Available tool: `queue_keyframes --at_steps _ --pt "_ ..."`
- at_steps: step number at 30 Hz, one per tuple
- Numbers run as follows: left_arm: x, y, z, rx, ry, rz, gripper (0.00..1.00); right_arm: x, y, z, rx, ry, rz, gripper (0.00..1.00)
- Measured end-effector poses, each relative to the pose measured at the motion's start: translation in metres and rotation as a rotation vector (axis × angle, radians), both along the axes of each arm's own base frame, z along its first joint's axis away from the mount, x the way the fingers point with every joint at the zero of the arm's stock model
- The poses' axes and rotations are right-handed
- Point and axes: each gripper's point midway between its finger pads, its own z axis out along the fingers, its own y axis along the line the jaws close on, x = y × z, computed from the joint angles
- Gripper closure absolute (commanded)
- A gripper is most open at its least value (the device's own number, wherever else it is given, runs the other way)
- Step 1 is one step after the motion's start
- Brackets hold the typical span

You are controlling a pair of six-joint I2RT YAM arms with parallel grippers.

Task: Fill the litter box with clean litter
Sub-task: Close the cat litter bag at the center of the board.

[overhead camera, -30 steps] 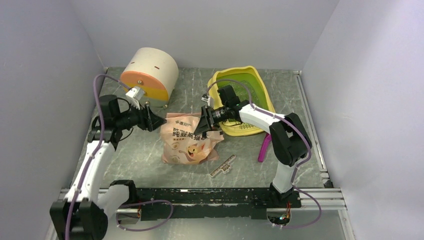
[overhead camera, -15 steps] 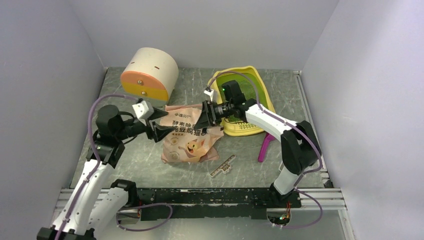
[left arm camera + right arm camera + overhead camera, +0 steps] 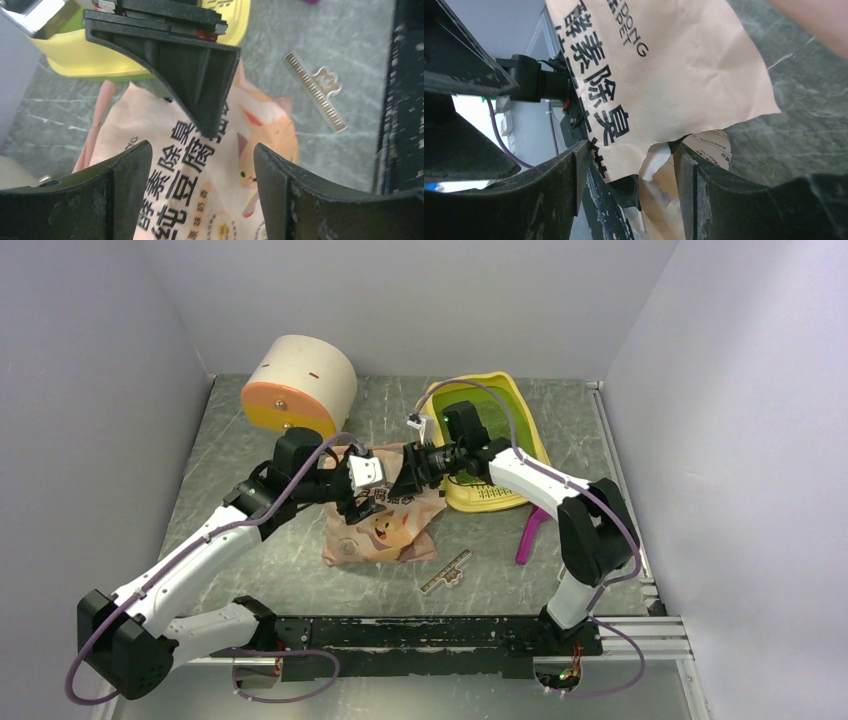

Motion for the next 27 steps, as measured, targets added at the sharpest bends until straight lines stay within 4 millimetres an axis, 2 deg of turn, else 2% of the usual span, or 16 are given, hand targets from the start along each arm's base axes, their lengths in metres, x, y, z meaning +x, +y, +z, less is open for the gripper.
queue_keyframes --at_steps 4,9,15,19,23,27 --pt "0.008 0.010 -0.008 0.087 -0.075 0.006 0.18 -0.004 0.001 -0.014 -0.014 0.058 0.024 0.36" --pt "0.011 0.022 -0.022 0.183 -0.116 -0.002 0.18 -0.011 0.000 -0.015 -0.007 0.078 0.061 0.36" --pt "0.010 0.029 -0.062 0.333 -0.016 -0.060 0.21 -0.021 -0.001 -0.013 0.013 0.084 0.115 0.36" --pt "0.007 0.034 -0.079 0.399 0.039 -0.081 0.24 -0.027 -0.002 -0.012 0.022 0.090 0.146 0.36" --pt "0.004 0.037 -0.082 0.415 0.047 -0.083 0.43 -0.029 -0.003 -0.010 0.031 0.078 0.160 0.36" --pt "0.001 0.041 -0.084 0.432 0.061 -0.089 0.71 -0.031 -0.005 -0.002 0.040 0.047 0.168 0.34"
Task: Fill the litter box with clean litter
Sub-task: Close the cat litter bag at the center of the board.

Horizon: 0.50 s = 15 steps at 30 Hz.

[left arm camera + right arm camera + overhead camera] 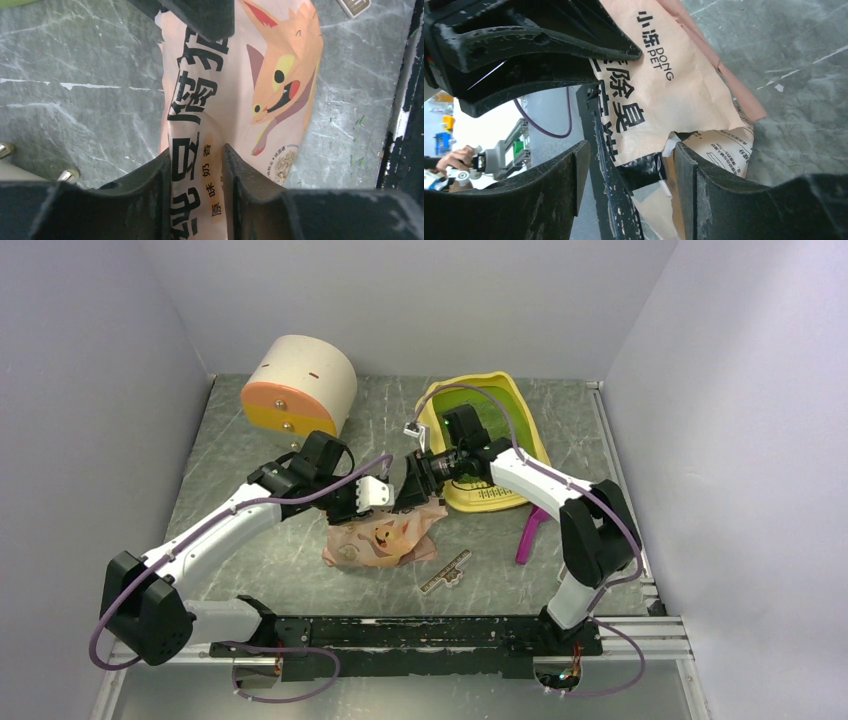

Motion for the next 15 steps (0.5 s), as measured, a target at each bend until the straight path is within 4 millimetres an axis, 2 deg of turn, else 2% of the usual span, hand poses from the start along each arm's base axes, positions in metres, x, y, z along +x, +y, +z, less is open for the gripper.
queue_keyframes --at_steps 3,5,8,12,15 --pt "-0.005 0.003 -0.002 0.014 0.020 -0.004 0.88 0.000 -0.003 0.004 -0.003 -0.039 -0.013 0.34" --pt "-0.008 0.004 -0.003 0.023 0.038 -0.009 0.93 0.003 -0.006 0.007 -0.014 -0.085 -0.037 0.33" --pt "-0.011 0.005 -0.005 0.027 0.048 -0.010 0.95 0.012 -0.015 0.008 -0.047 -0.169 -0.093 0.32" --pt "-0.012 0.006 0.000 0.019 0.040 -0.006 0.95 0.023 -0.035 0.011 -0.075 -0.329 -0.184 0.31" --pt "-0.015 0.007 0.008 0.002 0.023 -0.001 0.95 0.017 -0.050 0.018 -0.043 -0.485 -0.195 0.29"
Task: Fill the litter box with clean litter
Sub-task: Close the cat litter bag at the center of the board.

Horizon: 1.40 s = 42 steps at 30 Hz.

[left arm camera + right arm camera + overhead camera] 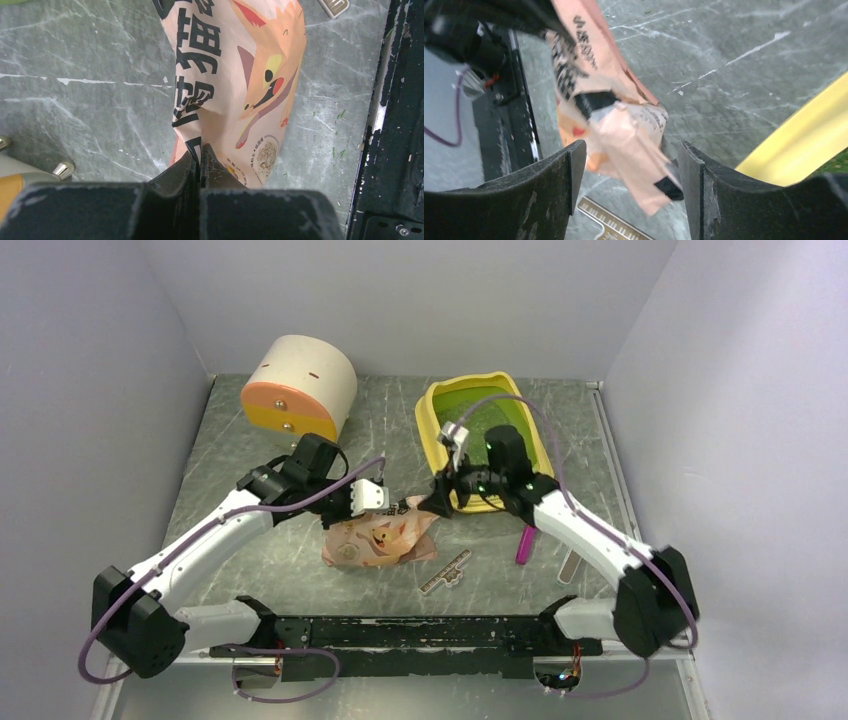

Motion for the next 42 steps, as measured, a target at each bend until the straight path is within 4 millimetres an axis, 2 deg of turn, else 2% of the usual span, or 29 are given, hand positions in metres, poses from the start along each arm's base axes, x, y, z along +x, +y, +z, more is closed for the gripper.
queue_keyframes --at_steps 3,7,17,19,22,23,24,28,31,33,39,42 --pt "-0.002 0.001 0.009 -0.019 -0.021 0.002 0.95 -0.018 -0.010 0.009 0.044 -0.189 0.060 0.29" --pt "-0.005 0.002 0.010 -0.022 -0.019 -0.001 0.95 -0.035 -0.013 0.014 0.086 -0.390 0.155 0.33" --pt "-0.008 0.002 0.010 -0.025 -0.003 0.002 0.95 -0.050 0.010 0.021 0.072 -0.652 0.316 0.38" --pt "-0.008 0.002 0.010 -0.026 -0.001 0.004 0.95 -0.051 0.013 0.018 0.059 -0.676 0.334 0.35" --pt "-0.008 0.002 0.010 -0.027 0.002 0.007 0.95 -0.041 0.014 0.005 0.007 -0.677 0.321 0.32" --pt "-0.008 0.002 0.010 -0.027 0.002 0.007 0.95 -0.037 0.013 -0.002 -0.017 -0.674 0.312 0.34" --pt "-0.008 0.002 0.010 -0.028 0.001 0.007 0.95 -0.034 0.012 -0.007 -0.039 -0.671 0.303 0.44" --pt "-0.011 0.003 0.010 -0.032 0.000 0.011 0.95 -0.029 0.010 -0.022 -0.103 -0.654 0.327 0.90" --pt "-0.011 0.004 0.011 -0.038 -0.007 0.018 0.95 -0.027 0.011 -0.024 -0.132 -0.627 0.351 0.93" --pt "-0.012 0.004 0.012 -0.044 -0.014 0.023 0.95 -0.029 0.010 -0.023 -0.146 -0.619 0.365 0.90" --pt "-0.009 0.007 0.016 -0.040 -0.048 0.036 0.95 -0.039 0.007 -0.017 -0.159 -0.582 0.413 1.00" --pt "-0.004 0.013 0.019 -0.029 -0.088 0.061 0.54 -0.046 0.008 -0.007 -0.135 -0.548 0.450 1.00"
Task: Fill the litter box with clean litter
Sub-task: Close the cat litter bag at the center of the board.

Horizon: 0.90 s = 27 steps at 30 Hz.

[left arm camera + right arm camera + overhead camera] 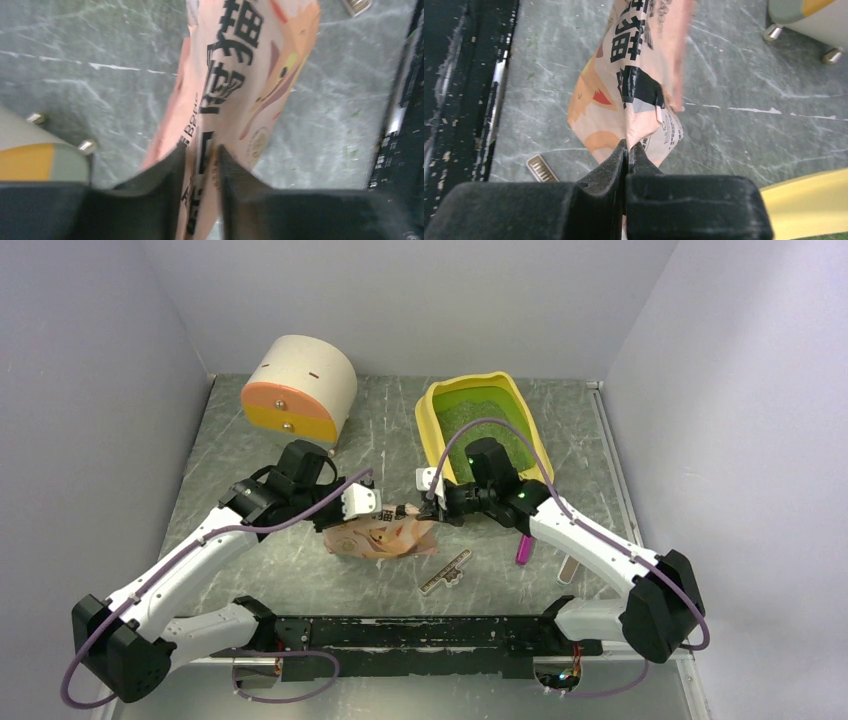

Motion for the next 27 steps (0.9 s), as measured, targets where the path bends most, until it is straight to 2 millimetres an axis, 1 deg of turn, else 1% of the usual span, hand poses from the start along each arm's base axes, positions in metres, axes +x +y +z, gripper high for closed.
queue_keyframes --at_steps 1,3,5,6,7,8,12,13,14,16,17,18,21,22,23,24,25,26,27 --pt "0.002 0.003 0.001 0.007 -0.016 0.010 0.49 -0.002 0.001 0.002 0.002 0.016 0.009 1.00" --pt "0.004 0.003 0.005 -0.003 -0.033 0.018 0.45 -0.004 0.002 0.000 -0.003 0.058 0.019 1.00" --pt "0.004 -0.004 0.010 -0.042 -0.035 0.004 0.39 -0.006 0.004 -0.005 -0.008 0.100 0.021 1.00" --pt "0.004 -0.008 0.012 -0.060 -0.031 -0.009 0.38 -0.007 0.004 -0.007 -0.008 0.118 0.022 1.00" --pt "0.001 -0.016 0.014 -0.093 -0.015 -0.035 0.35 -0.008 0.005 -0.007 -0.006 0.131 0.020 1.00" --pt "0.000 -0.022 0.016 -0.117 -0.001 -0.055 0.34 -0.009 0.005 -0.006 0.000 0.140 0.020 1.00" --pt "-0.006 -0.047 0.022 -0.194 0.059 -0.142 0.38 -0.010 0.009 -0.002 0.021 0.169 0.014 1.00" --pt "-0.007 -0.052 0.020 -0.202 0.074 -0.159 0.44 -0.010 0.009 -0.002 0.026 0.177 0.010 1.00" --pt "-0.010 -0.056 0.017 -0.206 0.094 -0.177 0.52 -0.009 0.010 -0.001 0.030 0.183 0.005 1.00" --pt "-0.016 -0.061 0.011 -0.208 0.133 -0.202 0.79 -0.009 0.011 0.000 0.037 0.191 -0.002 1.00" --pt "-0.017 -0.062 0.009 -0.209 0.147 -0.204 0.88 -0.009 0.012 0.000 0.041 0.194 -0.005 0.99" --pt "-0.017 -0.063 0.008 -0.210 0.156 -0.197 0.94 -0.009 0.012 -0.001 0.044 0.199 -0.008 0.97" --pt "-0.013 -0.060 0.005 -0.207 0.161 -0.139 0.95 -0.009 0.011 -0.003 0.059 0.184 -0.017 0.94" --pt "-0.011 -0.058 0.003 -0.205 0.155 -0.108 0.95 -0.009 0.010 -0.003 0.066 0.173 -0.018 0.86" --pt "-0.011 -0.057 0.002 -0.203 0.152 -0.090 0.95 -0.011 0.009 -0.003 0.074 0.161 -0.018 0.69" --pt "-0.010 -0.056 0.000 -0.198 0.146 -0.071 0.95 -0.013 0.007 -0.003 0.080 0.154 -0.019 0.54" --pt "-0.009 -0.053 -0.002 -0.189 0.142 -0.050 0.95 -0.014 0.006 0.000 0.089 0.143 -0.024 0.44" --pt "-0.008 -0.050 -0.003 -0.182 0.136 -0.031 0.95 -0.014 0.004 0.002 0.098 0.139 -0.031 0.30" --pt "-0.006 -0.048 -0.003 -0.179 0.129 -0.015 0.95 -0.014 0.004 0.007 0.116 0.116 -0.032 0.18"
